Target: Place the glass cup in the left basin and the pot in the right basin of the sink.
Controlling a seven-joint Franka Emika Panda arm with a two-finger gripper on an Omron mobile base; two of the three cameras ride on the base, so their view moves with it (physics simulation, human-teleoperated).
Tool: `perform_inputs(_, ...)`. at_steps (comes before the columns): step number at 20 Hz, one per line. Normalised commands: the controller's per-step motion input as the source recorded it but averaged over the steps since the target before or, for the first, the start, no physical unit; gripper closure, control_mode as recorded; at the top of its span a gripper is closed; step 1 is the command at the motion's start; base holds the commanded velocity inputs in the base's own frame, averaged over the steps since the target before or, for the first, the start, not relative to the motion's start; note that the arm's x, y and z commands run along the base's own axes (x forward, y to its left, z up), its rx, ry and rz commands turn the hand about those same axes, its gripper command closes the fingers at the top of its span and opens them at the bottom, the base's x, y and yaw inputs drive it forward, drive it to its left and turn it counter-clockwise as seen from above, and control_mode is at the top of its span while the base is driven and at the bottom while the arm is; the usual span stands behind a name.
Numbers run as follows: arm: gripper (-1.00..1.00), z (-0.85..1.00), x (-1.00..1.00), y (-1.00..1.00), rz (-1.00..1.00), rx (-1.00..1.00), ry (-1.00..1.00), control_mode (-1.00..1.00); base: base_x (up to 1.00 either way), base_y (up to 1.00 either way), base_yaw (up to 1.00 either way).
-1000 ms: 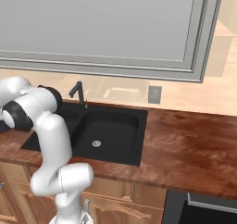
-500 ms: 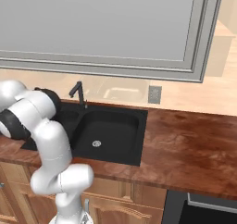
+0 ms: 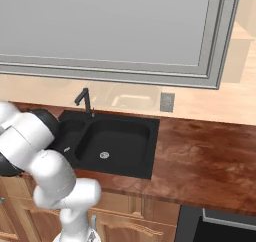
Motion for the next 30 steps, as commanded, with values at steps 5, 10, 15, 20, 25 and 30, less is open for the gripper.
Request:
perform_inputs(5,1.0,0.0,0.07,-0.44,-0.06,0.16,-0.01,-1.0,0.0,0.0,0.0)
perform_inputs(10,1.0,0.0,0.2,-0.31,-0.05,0.14,0.0,-1.0,0.0,0.0,0.0)
perform_inputs(15,1.0,0.0,0.28,-0.03,-0.05,0.01,0.0,-1.0,0.0,0.0,0.0)
perform_inputs(20,1.0,0.0,0.3,0.0,-0.06,-0.05,0.0,-1.0,0.0,0.0,0.0)
perform_inputs(25,1.0,0.03,0.21,0.0,-0.05,-0.07,0.0,-1.0,0.0,0.0,0.0)
perform_inputs(30,1.0,0.13,0.2,-0.04,-0.05,-0.04,0.0,-1.0,0.0,0.0,0.0)
